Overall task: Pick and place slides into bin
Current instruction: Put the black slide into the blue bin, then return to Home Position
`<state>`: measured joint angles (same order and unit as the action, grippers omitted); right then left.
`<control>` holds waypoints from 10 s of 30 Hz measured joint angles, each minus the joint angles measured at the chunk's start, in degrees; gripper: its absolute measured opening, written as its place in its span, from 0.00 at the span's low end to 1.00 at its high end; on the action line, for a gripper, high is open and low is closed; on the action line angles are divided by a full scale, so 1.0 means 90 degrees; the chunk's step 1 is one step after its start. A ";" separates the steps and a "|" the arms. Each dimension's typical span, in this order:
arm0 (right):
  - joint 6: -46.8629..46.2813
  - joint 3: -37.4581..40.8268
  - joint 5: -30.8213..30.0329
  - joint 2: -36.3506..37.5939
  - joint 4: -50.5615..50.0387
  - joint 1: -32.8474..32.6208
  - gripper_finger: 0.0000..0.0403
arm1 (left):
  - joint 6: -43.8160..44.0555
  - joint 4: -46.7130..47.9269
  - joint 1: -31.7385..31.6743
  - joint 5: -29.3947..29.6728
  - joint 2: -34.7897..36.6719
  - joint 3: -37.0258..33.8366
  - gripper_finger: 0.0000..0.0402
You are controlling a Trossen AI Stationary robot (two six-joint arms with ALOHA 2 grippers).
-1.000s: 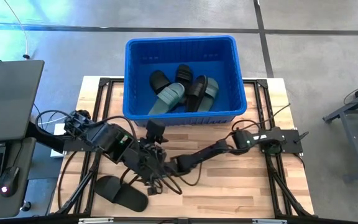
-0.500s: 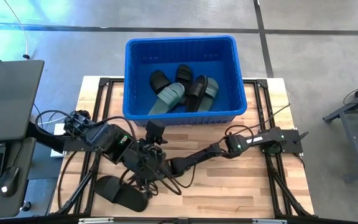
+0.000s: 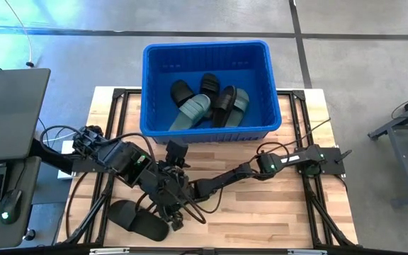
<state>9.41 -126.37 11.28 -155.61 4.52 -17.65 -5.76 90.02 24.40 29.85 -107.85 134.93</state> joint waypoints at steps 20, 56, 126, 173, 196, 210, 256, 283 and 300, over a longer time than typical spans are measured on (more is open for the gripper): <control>0.2425 0.0114 0.0795 0.0767 -0.2063 -0.0646 0.31 | 0.0173 0.0000 0.0000 -0.0294 0.0002 0.0000 0.42; 0.2803 0.0109 -0.0751 0.0187 -0.0523 -0.0693 0.31 | 0.1027 0.0000 0.0231 -0.0605 0.0002 0.0000 0.42; -0.1601 0.0080 -0.8954 0.4859 -0.9060 -0.2986 0.00 | -0.0319 -0.2987 0.1200 0.0143 0.0967 0.0000 0.42; -0.1325 0.3134 -0.4363 0.5895 -0.7228 0.1649 0.00 | 0.0689 -0.1501 0.1124 0.0299 0.0913 -0.0966 0.42; 0.0731 0.3835 -0.2136 0.5896 -0.3139 0.2691 0.00 | 0.0690 -0.1498 0.1124 0.0306 0.0913 -0.1001 0.42; 0.1654 0.3523 -0.3051 0.6039 -0.2292 0.1504 0.00 | 0.1120 -0.1390 0.1124 0.0254 0.0913 -0.1001 0.42; -0.2723 1.1121 -0.4785 1.3349 -0.0359 -0.3051 0.00 | 0.2723 -0.7155 0.2936 0.1941 0.4691 -0.9159 0.42; -0.2019 1.2692 -0.3719 1.6280 -0.0873 -0.1091 0.00 | -0.0459 -1.2347 -0.0255 -0.1339 0.7765 -1.3886 0.42; -0.2197 1.2631 -0.3696 1.7264 -0.2071 -0.1037 0.00 | -0.0850 -1.0061 -0.0712 -0.1614 1.1041 -1.3889 0.42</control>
<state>-10.36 -12.69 -21.99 -0.23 -14.11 -26.98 -13.41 -0.53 18.00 15.32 -8.48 9.93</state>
